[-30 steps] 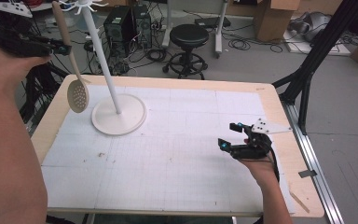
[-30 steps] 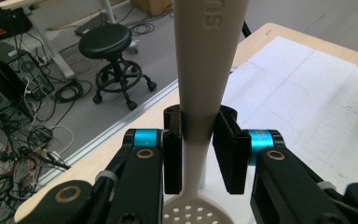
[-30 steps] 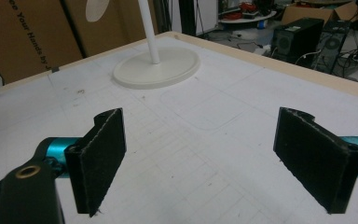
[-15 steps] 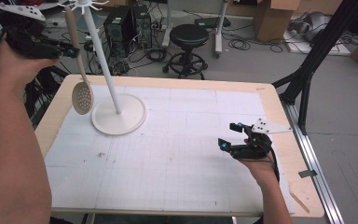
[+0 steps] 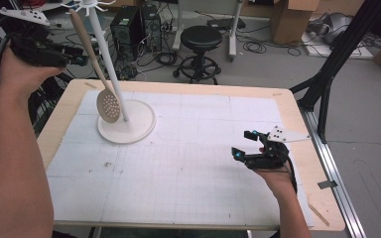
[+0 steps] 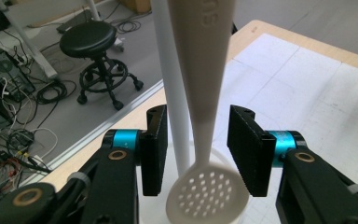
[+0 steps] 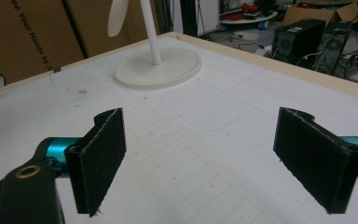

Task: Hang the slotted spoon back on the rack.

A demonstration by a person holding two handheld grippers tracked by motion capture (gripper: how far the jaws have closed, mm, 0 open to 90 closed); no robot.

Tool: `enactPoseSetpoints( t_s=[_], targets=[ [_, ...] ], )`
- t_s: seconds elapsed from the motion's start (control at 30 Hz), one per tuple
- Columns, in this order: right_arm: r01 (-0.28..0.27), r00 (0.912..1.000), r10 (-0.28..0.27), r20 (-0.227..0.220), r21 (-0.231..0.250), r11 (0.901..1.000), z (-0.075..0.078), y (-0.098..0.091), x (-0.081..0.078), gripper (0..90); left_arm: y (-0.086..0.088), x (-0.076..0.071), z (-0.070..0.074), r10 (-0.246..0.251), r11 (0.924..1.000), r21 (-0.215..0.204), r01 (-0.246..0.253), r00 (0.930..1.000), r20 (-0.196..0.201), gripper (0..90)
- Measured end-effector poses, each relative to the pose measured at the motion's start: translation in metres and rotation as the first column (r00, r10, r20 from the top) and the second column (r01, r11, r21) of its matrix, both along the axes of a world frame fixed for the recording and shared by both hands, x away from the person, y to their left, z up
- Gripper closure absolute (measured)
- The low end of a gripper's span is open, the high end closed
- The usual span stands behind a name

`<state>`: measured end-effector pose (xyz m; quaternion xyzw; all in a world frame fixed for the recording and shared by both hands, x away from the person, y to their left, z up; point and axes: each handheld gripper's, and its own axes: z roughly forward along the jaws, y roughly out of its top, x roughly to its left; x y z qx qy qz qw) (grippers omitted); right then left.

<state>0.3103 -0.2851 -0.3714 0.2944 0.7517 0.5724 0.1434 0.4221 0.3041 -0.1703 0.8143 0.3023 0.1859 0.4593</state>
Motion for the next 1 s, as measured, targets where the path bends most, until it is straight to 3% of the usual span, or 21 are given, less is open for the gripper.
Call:
enactPoseSetpoints(
  t_s=[0.23,0.37,0.8,1.0],
  targets=[
    [-0.005,1.0,0.005,0.002,-0.004,1.0,0.0,0.002,0.0,16.3,0.009,-0.007,-0.021,-0.003,0.9998,-0.021,0.002,0.9996,-0.027,53.6],
    [-0.007,1.0,0.007,0.0,-0.005,1.0,0.0,0.003,0.0,16.4,0.013,-0.012,-0.026,-0.008,0.9994,-0.034,0.007,0.9996,-0.028,53.1],
    [-0.016,0.9999,0.016,0.004,-0.005,0.9999,0.001,0.005,0.0,16.4,0.013,-0.04,-0.026,-0.052,0.9961,-0.07,0.054,0.9984,0.022,41.5],
    [-0.018,0.9998,0.018,0.005,-0.006,0.9998,0.001,0.006,-0.001,16.3,0.009,-0.054,-0.033,-0.127,0.9856,-0.107,0.131,0.9909,0.043,37.8]
  ],
)
